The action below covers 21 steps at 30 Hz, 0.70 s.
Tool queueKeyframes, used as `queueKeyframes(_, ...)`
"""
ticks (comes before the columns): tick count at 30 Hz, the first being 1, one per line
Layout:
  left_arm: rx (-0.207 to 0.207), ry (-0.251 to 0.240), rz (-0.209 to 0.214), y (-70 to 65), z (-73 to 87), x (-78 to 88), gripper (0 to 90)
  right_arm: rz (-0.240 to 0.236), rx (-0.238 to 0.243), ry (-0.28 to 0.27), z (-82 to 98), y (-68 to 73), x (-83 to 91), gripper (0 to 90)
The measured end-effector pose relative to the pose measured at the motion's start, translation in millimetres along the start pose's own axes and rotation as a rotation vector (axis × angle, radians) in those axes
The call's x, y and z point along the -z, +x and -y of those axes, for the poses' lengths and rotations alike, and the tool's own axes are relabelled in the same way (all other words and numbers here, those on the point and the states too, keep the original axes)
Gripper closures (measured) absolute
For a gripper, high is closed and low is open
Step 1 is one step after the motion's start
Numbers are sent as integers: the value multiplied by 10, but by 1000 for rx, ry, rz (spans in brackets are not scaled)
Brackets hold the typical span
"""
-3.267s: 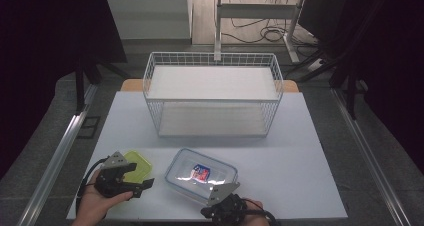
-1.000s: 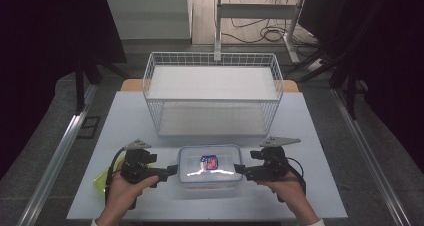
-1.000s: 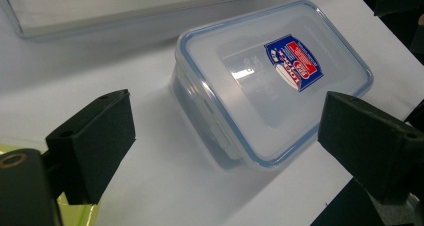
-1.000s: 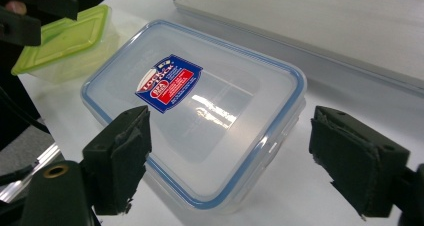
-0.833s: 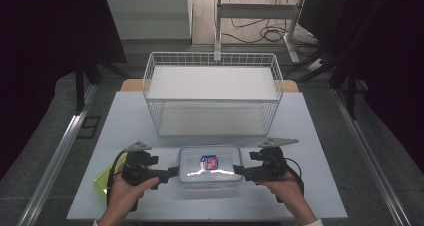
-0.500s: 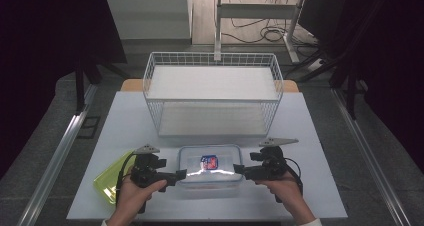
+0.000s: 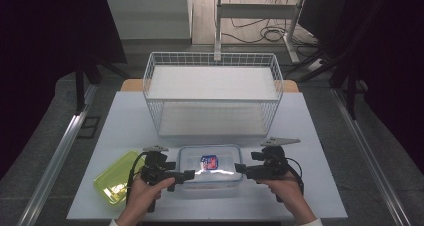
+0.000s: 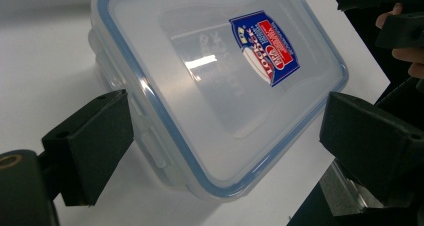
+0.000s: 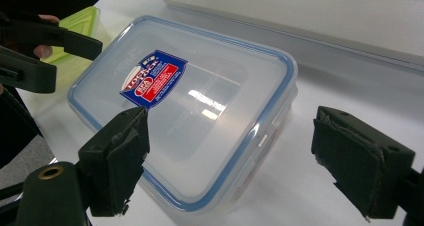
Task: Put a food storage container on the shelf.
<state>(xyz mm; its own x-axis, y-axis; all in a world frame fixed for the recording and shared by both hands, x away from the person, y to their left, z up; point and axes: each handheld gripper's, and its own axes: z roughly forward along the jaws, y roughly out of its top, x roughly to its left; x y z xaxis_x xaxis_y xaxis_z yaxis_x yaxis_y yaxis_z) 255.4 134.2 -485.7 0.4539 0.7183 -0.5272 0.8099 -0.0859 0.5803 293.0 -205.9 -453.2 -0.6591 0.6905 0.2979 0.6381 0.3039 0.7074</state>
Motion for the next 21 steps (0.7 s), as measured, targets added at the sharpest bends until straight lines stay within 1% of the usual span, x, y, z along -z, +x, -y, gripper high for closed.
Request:
queueKeyframes(1, -3, 8, 0, 2, 0, -8, 67, 0, 0, -1, 0, 0, 1, 160)
queueKeyframes(2, 7, 10, 4, 3, -2, -13, 65, 0, -1, -2, -1, 0, 4, 160)
queueKeyframes(5, 16, 14, 7, 13, -13, -24, 58, 0, 0, -7, -1, -2, 10, 160)
queueKeyframes(6, 23, 18, 8, 23, -17, -28, 58, 0, -1, -8, -1, -3, 12, 160)
queueKeyframes(10, 74, 30, 32, 97, -11, -80, 58, 5, -1, -8, 2, -8, 14, 161)
queueKeyframes(11, 77, 41, 31, 111, -10, -97, 58, 5, 0, -8, 2, -10, 14, 161)
queueKeyframes(12, 85, 42, 29, 123, -7, -119, 58, 7, 0, -8, 3, -11, 14, 161)
queueKeyframes(13, 89, 48, 21, 130, -5, -130, 59, 9, 0, -7, 4, -13, 14, 161)
queueKeyframes(16, 82, 55, 10, 149, 2, -157, 63, 14, 1, -6, 7, -18, 15, 162)
queueKeyframes(17, 89, 50, 11, 158, 3, -167, 66, 16, 1, -6, 9, -20, 15, 162)
queueKeyframes(21, 95, 56, 18, 176, -5, -196, 83, 19, -1, -1, 17, -39, 7, 164)
